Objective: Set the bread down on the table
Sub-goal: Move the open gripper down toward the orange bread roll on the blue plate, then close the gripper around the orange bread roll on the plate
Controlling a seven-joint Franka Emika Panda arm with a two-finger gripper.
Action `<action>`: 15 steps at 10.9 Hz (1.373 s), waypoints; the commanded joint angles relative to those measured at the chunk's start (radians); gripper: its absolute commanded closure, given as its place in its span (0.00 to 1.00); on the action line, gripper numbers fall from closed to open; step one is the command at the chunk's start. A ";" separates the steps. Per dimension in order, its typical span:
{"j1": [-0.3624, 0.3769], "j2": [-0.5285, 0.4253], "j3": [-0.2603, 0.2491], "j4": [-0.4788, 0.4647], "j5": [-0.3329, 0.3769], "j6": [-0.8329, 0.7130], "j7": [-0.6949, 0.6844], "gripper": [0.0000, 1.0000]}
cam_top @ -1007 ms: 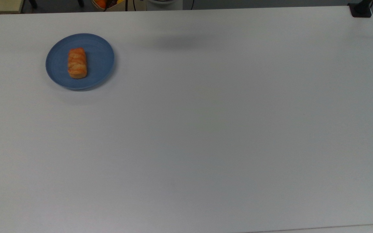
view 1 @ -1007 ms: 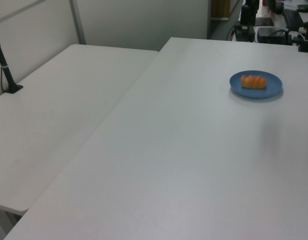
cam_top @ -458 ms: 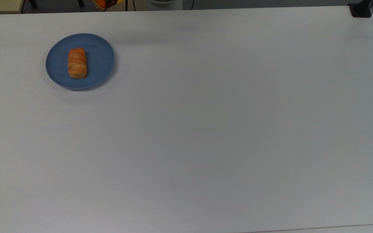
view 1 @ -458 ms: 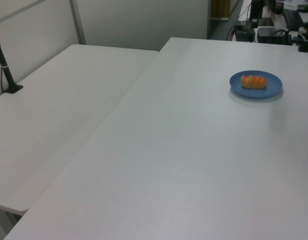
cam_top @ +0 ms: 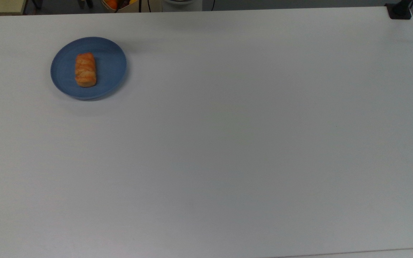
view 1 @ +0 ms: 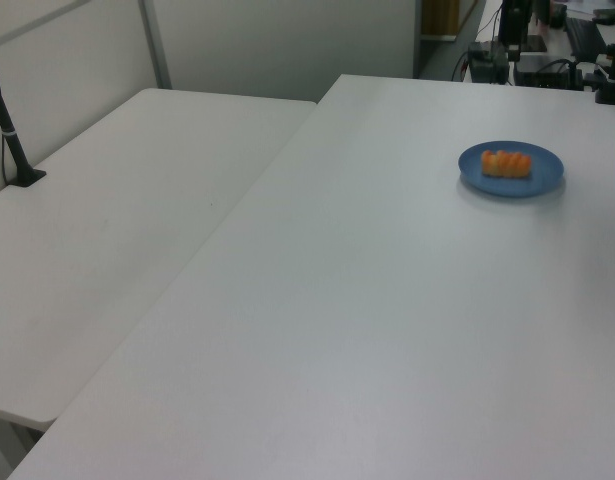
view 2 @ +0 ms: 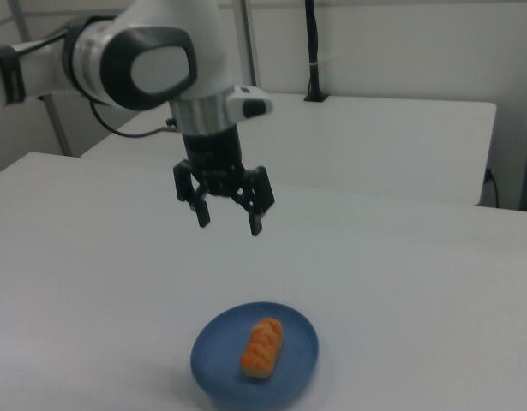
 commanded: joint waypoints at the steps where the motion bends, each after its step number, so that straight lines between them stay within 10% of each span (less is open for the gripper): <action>1: -0.021 -0.001 -0.002 -0.112 0.011 0.117 -0.020 0.00; 6: -0.053 0.020 -0.002 -0.324 0.006 0.366 -0.105 0.00; 15: -0.064 0.143 -0.001 -0.432 0.008 0.581 -0.168 0.00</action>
